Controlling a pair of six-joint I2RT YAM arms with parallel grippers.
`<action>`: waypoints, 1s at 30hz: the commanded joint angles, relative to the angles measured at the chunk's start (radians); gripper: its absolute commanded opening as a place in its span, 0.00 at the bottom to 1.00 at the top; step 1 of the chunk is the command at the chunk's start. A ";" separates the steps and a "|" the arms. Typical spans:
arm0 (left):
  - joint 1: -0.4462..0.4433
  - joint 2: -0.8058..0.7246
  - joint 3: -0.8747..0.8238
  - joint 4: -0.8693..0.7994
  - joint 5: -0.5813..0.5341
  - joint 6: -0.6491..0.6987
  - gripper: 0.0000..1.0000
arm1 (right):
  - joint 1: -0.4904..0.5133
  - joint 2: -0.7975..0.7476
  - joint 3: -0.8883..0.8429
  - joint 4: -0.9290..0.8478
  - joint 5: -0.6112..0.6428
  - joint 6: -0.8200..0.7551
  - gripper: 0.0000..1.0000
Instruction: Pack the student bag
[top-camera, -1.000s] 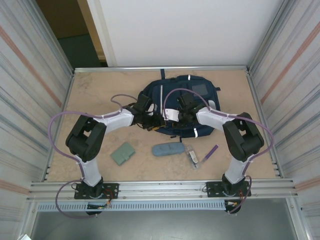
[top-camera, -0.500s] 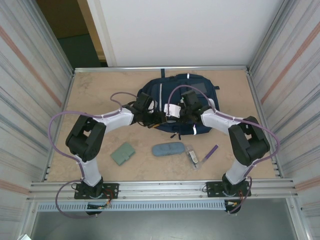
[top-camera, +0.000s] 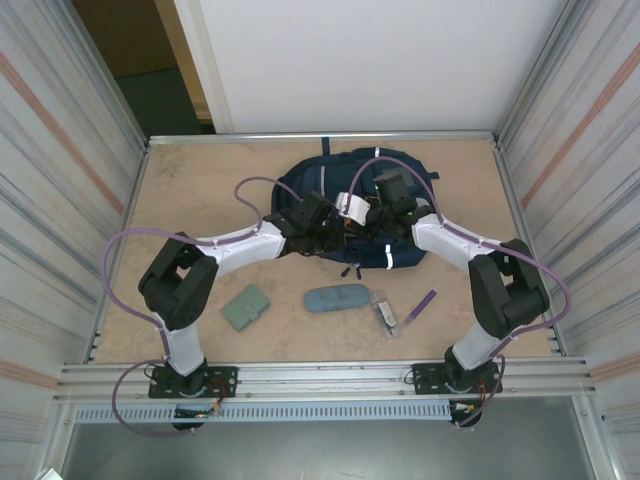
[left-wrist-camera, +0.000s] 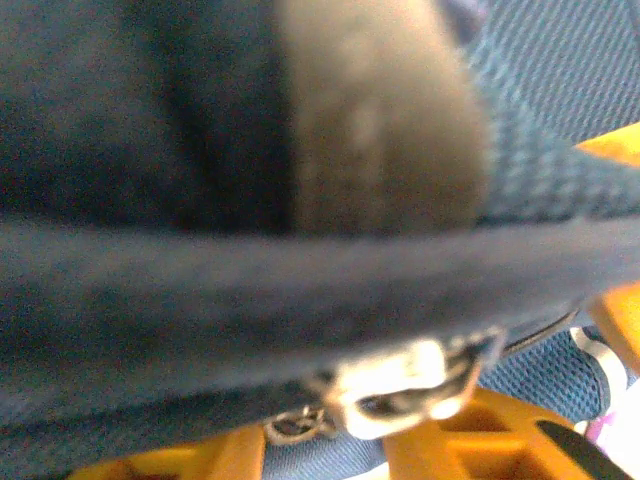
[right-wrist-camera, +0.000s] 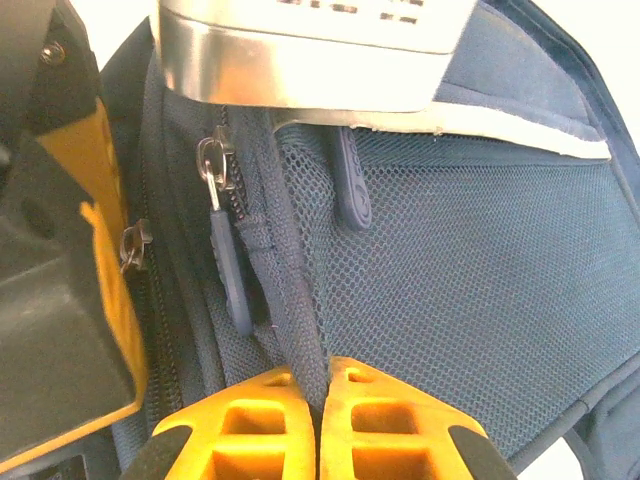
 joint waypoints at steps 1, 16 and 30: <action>0.002 0.005 0.057 -0.033 -0.080 0.066 0.23 | 0.006 -0.075 0.040 0.038 -0.049 0.038 0.00; 0.171 -0.180 -0.057 -0.126 0.222 0.363 0.00 | -0.051 -0.021 0.041 -0.097 0.128 -0.207 0.00; 0.245 -0.146 -0.025 -0.132 0.318 0.449 0.00 | -0.077 -0.080 -0.016 0.011 -0.105 0.037 0.32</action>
